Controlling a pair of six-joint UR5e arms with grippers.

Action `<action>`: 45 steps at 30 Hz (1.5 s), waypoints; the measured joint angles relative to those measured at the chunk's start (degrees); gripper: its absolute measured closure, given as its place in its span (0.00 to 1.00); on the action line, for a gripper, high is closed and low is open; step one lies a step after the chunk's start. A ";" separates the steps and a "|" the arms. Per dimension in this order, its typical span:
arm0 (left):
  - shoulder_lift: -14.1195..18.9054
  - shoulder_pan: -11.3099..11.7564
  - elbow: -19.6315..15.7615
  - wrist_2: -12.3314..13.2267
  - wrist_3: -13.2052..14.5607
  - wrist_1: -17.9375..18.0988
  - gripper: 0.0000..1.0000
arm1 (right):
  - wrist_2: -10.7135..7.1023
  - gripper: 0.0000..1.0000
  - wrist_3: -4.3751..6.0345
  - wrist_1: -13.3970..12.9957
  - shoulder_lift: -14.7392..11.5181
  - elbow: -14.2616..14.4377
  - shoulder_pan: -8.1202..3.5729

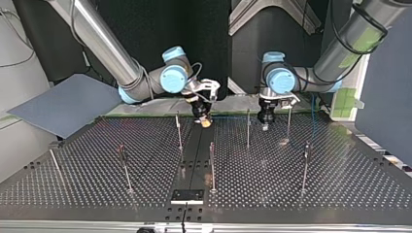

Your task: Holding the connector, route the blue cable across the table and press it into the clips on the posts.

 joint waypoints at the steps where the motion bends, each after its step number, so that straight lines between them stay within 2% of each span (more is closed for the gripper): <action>1: -0.04 0.15 0.50 0.18 -0.16 -0.15 0.98 | -0.03 1.00 0.00 0.00 -0.01 -0.11 -0.19; 5: -0.08 0.98 2.23 0.92 -0.50 -0.64 0.98 | -0.12 1.00 0.01 0.05 0.01 -0.60 -0.72; 12: -0.06 1.94 2.96 1.99 -0.57 -0.70 0.98 | -0.28 1.00 -0.02 0.15 0.01 -1.53 -1.27; 13: -0.06 1.99 2.97 2.07 -0.57 -0.72 0.94 | -0.30 1.00 -0.04 0.15 0.02 -1.64 -1.30; 14: -0.06 2.03 2.95 2.18 -0.57 -0.76 0.80 | -0.31 1.00 -0.07 0.16 0.02 -1.69 -1.31; 15: -0.06 2.02 2.95 2.24 -0.56 -0.85 0.80 | -0.31 1.00 -0.10 0.17 0.03 -1.74 -1.31; 16: -0.06 1.98 2.93 2.27 -0.52 -1.00 0.63 | -0.31 1.00 -0.11 0.19 0.03 -1.77 -1.32; 17: -0.06 1.90 2.90 2.28 -0.44 -1.28 0.50 | -0.32 1.00 -0.11 0.21 0.03 -1.79 -1.32; 18: -0.06 1.81 2.88 2.29 -0.32 -1.54 0.50 | -0.33 1.00 -0.12 0.22 0.03 -1.79 -1.32; 19: -0.06 1.72 2.87 2.25 -0.15 -1.85 0.37 | -0.33 1.00 -0.14 0.24 0.02 -1.80 -1.32; 20: -0.06 1.58 2.86 2.08 0.17 -2.36 0.18 | -0.34 1.00 -0.16 0.27 0.01 -1.80 -1.32; 21: -0.06 1.48 2.86 1.87 0.45 -2.77 0.18 | -0.34 1.00 -0.18 0.29 0.01 -1.80 -1.32; 22: -0.06 1.36 2.85 1.63 0.76 -3.20 0.03 | -0.37 1.00 -0.21 0.32 0.02 -1.81 -1.32; 23: -0.06 1.20 2.85 1.22 1.23 -3.88 0.00 | -0.38 1.00 -0.22 0.35 0.01 -1.81 -1.32; 33: 0.61 -0.55 2.78 -2.93 4.74 -9.45 0.00 | -0.41 1.00 -0.34 0.95 0.00 -1.82 -1.32; 39: 3.21 -1.96 1.84 -3.58 5.72 -12.76 0.00 | -0.42 1.00 -0.35 1.09 0.00 -1.82 -1.32; 45: 6.71 -3.54 -1.39 -4.63 5.93 -16.43 0.00 | -0.41 1.00 -0.36 1.52 0.01 -1.82 -1.12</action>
